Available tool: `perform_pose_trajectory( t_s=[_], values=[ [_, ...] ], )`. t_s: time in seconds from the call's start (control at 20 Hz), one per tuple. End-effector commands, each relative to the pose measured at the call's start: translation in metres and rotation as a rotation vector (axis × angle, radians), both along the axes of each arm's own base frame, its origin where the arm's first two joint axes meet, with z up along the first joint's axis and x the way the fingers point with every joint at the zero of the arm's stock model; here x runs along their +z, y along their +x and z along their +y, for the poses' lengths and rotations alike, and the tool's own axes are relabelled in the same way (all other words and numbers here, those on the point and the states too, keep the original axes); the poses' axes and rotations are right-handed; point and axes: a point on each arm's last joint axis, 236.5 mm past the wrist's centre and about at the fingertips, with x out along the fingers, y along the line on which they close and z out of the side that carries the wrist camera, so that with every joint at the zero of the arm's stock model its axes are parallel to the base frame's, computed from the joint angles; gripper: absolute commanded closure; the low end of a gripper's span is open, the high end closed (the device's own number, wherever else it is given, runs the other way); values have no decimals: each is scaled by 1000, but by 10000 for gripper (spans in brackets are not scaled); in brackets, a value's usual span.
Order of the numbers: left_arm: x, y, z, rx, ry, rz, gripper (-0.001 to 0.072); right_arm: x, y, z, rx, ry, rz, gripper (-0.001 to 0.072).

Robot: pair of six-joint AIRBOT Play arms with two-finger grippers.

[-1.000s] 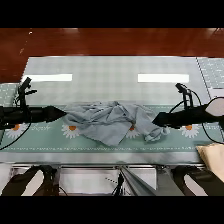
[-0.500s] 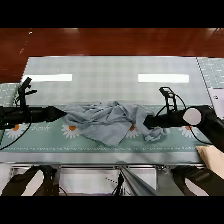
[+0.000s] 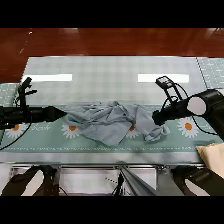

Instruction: Fold the shirts.

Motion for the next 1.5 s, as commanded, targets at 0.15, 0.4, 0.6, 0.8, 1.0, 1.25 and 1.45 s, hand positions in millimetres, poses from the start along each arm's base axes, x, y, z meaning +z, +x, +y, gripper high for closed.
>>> perform_pose_trajectory(
  t_s=[0.15,0.4,0.6,0.8,1.0,1.25,1.45],
  values=[
    [0,0,0,-3,2,-3,680,-43,-10,37,122,84,180,121],
    [0,1,0,-1,3,-5,680,-70,-17,49,123,115,279,423],
    [0,5,2,12,8,-16,681,-67,-1,18,120,-14,191,676],
    [0,5,3,15,10,-19,681,-33,11,9,133,-34,64,678],
    [35,16,3,0,22,-111,681,70,43,13,120,31,-239,677],
    [228,43,15,19,167,-640,681,278,65,-31,-38,37,-797,678],
    [389,23,44,162,381,-1053,682,395,37,-60,-130,88,-1067,678]
  ],
)
